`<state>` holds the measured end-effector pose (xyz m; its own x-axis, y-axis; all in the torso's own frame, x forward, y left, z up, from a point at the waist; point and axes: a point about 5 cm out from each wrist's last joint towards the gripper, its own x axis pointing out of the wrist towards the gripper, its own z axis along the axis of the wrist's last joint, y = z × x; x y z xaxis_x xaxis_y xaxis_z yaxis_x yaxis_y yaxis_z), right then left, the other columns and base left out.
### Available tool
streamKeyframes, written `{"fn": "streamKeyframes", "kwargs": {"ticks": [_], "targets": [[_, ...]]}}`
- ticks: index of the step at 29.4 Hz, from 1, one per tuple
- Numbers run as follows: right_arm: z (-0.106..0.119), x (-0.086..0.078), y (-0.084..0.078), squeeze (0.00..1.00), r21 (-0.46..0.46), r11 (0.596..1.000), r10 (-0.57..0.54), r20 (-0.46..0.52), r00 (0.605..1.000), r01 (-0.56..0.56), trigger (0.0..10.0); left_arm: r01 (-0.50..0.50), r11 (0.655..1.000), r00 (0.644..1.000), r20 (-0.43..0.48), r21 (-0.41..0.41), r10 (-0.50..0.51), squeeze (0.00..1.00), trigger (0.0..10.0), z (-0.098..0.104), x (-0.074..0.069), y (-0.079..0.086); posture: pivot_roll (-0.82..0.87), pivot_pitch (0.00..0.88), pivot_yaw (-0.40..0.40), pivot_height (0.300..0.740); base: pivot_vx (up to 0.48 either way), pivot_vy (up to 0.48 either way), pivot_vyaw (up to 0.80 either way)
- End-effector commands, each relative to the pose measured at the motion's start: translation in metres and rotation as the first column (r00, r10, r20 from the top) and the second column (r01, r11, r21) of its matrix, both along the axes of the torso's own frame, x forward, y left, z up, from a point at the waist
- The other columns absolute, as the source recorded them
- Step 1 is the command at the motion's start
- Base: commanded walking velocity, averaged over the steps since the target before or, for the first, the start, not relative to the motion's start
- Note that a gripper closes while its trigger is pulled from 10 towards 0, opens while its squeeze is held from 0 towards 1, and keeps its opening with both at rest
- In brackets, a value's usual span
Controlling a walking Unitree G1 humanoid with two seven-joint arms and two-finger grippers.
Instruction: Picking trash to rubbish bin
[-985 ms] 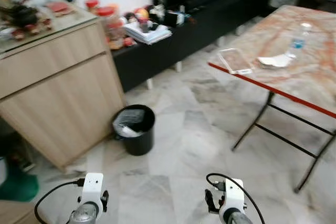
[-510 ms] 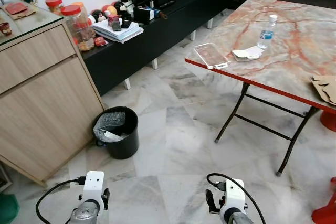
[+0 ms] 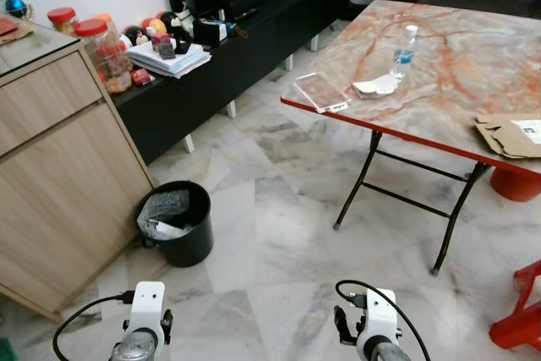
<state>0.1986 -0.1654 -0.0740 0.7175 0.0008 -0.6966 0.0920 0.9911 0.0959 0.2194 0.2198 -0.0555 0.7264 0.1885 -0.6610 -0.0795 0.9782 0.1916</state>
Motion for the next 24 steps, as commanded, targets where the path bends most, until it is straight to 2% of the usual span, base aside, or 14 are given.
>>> {"fn": "streamKeyframes", "kwargs": {"ticks": [1,4,17,24], "targets": [[0.0001,-0.0002,-0.0008,0.00,-0.001,1.000,-0.007,0.003,1.000,0.007,10.0,0.004,1.000,1.000,0.007,0.023,-0.004,0.00,10.0,0.0018,0.0014,0.0034,-0.09,0.011,0.072,0.740,0.000,-0.326,-0.77],[0.0002,-0.0001,-0.0028,0.00,-0.003,1.000,-0.013,0.003,1.000,0.013,10.0,0.004,1.000,1.000,0.007,0.021,-0.004,0.00,10.0,0.0022,0.0027,0.0022,-0.09,0.012,0.073,0.740,0.000,-0.298,-0.77],[0.0013,0.0016,-0.0085,0.00,-0.016,1.000,-0.003,-0.003,1.000,0.003,10.0,-0.038,0.999,0.999,0.005,0.014,0.038,0.00,10.0,0.0008,0.0013,0.0008,-0.08,0.000,0.043,0.740,0.000,0.000,-0.77],[0.0044,0.0086,-0.0049,0.00,-0.018,1.000,0.024,0.005,1.000,-0.023,10.0,-0.054,0.998,0.999,0.009,0.023,0.053,0.00,10.0,0.0015,0.0009,0.0045,-0.06,0.000,0.030,0.740,0.000,-0.378,-0.77]]}}
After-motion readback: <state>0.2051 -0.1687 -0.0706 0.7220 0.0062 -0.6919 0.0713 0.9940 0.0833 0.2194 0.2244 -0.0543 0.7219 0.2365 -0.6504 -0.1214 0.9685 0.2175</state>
